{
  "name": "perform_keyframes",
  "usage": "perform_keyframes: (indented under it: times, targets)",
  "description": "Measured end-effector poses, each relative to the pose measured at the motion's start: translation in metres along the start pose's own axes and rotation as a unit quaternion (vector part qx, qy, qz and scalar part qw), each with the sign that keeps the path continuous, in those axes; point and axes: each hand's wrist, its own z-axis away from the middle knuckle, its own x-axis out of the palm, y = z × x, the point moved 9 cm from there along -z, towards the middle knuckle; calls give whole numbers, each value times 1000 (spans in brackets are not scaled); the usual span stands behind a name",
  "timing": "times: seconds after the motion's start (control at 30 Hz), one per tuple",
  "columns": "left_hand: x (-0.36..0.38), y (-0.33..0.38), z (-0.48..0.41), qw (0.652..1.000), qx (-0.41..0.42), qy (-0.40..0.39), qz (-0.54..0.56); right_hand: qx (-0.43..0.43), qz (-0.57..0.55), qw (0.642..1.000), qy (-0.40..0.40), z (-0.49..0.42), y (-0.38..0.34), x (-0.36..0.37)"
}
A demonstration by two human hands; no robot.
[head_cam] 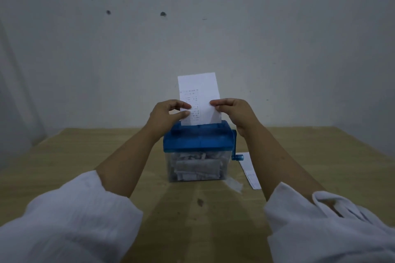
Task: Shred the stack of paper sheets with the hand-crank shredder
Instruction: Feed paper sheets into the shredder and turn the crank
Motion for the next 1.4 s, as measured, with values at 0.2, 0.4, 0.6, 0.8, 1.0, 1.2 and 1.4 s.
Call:
perform_keyframes:
  times: [0.2, 0.4, 0.6, 0.8, 1.0, 1.2, 1.4]
  targets:
    - [3, -12, 4, 999, 0, -8, -47, -3, 13, 1000, -11, 2, 23, 1]
    - [-2, -17, 4, 997, 2, -1, -73, -24, 4, 1000, -14, 4, 29, 4]
    - [1, -18, 8, 998, -9, 5, -63, -31, 6, 999, -6, 4, 30, 0]
    - [9, 37, 38, 951, 194, 144, -195, -48, 4, 999, -10, 3, 26, 1]
    - [84, 12, 41, 892, 117, -94, -426, -34, 3, 999, 2, 6, 33, 1]
    - [85, 12, 43, 874, 120, -79, -464, 45, 42, 995, 79, 30, 74, -27]
    - [86, 13, 47, 890, 81, -87, -440, 64, 184, 980, 25, 63, 108, -30]
